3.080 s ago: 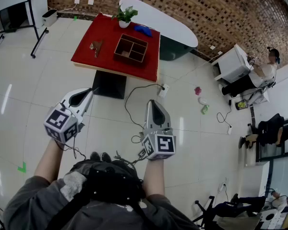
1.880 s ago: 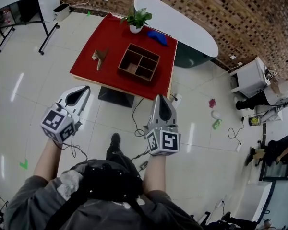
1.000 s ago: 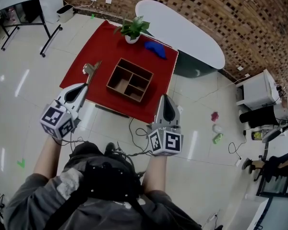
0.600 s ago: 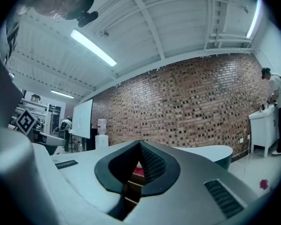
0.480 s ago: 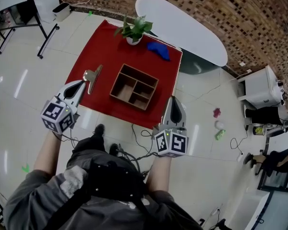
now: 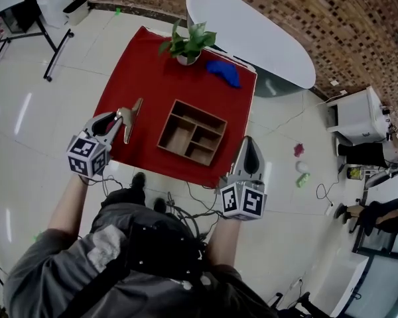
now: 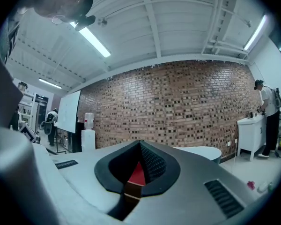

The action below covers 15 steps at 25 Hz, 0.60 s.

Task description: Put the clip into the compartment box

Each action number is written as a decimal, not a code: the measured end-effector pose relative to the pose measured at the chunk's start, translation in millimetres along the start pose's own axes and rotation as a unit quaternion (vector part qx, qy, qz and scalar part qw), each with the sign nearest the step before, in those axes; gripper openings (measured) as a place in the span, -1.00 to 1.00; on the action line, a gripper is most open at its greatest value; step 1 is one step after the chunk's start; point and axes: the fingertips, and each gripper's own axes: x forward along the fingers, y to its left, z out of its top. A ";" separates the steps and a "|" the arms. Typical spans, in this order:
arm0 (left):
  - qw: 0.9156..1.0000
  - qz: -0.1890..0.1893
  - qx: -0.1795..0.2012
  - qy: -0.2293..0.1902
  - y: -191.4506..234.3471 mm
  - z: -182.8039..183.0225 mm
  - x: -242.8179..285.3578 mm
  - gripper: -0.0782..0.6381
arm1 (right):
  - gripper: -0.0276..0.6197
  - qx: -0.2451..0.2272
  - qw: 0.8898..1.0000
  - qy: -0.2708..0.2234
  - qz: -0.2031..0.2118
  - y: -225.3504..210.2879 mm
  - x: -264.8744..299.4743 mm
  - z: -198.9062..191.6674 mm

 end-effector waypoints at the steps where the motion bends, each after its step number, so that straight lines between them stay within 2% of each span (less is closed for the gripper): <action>1: 1.000 -0.002 -0.002 0.011 6.0 -5.4 8.5 -0.38 | -0.88 0.000 1.000 0.003 -0.003 -0.6 6.2 -3.7; 3: 0.999 -0.007 -0.005 0.037 15.7 -19.9 22.9 -0.24 | -0.88 -0.003 1.000 0.008 -0.006 0.7 15.8 -10.4; 6: 0.997 -0.009 -0.011 0.082 29.9 -41.9 42.4 -0.15 | -0.88 -0.005 1.000 0.011 -0.011 3.3 31.5 -15.5; 9: 0.992 -0.014 -0.026 0.125 41.7 -61.6 56.5 -0.15 | -0.88 -0.005 1.000 0.014 -0.015 7.8 45.3 -18.1; 15: 0.981 -0.035 -0.056 0.181 58.5 -86.3 84.2 -0.15 | -0.88 -0.004 0.999 0.020 -0.026 10.9 65.2 -28.4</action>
